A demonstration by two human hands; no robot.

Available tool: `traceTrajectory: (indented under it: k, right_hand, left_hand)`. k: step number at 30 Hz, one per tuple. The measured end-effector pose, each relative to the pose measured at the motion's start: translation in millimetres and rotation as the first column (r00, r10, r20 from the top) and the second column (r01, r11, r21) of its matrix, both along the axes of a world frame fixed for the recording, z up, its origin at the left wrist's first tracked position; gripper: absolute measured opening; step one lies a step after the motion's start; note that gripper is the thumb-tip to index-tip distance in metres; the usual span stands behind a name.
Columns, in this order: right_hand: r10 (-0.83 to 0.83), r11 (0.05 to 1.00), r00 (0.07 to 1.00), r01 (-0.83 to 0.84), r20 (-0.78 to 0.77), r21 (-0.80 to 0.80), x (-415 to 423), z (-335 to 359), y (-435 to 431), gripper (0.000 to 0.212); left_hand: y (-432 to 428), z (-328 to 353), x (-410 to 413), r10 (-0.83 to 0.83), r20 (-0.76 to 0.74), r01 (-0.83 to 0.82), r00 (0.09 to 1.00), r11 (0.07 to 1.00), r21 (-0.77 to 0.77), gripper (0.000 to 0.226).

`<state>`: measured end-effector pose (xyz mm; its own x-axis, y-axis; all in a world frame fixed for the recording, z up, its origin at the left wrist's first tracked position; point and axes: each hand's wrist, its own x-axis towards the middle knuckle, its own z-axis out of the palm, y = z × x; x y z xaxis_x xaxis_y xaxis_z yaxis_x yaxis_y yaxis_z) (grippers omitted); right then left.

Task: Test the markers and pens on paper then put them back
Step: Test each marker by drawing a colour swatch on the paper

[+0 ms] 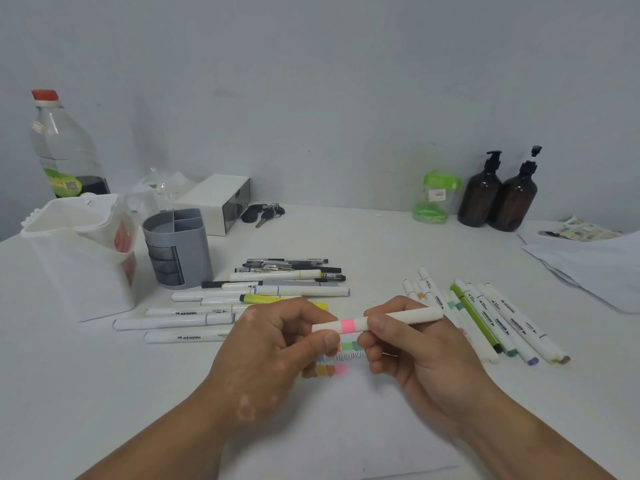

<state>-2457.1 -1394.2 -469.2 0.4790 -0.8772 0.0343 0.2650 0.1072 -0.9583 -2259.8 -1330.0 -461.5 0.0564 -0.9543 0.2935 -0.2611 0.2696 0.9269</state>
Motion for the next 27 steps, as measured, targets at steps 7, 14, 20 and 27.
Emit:
traceTrajectory:
  k: [7, 14, 20, 27]
  right_hand:
    - [-0.036, 0.983, 0.988, 0.008, -0.150, -0.182, -10, 11, -5, 0.030]
    - [-0.189, 0.900, 0.749, -0.126, -0.634, -0.417, -18, 13, -5, 0.007]
    - [-0.500, 0.797, 0.538, -0.020, -0.679, -0.603, -14, 14, -10, 0.012]
    - [-0.624, 0.781, 0.115, 0.109, -0.773, -0.615, -31, 7, -33, 0.017]
  left_hand:
    - [-2, 2, 0, -0.003, -0.053, 0.007, 0.999, 0.997, 0.075, 0.013]
    - [-10, -5, 13, 0.107, 0.134, -0.120, 0.985, 0.988, 0.095, 0.029]
    - [-18, -9, 15, 0.139, 0.083, -0.145, 0.987, 0.987, 0.070, 0.037]
    - [-14, -10, 11, 0.117, 0.187, -0.130, 0.975, 0.990, 0.056, 0.009]
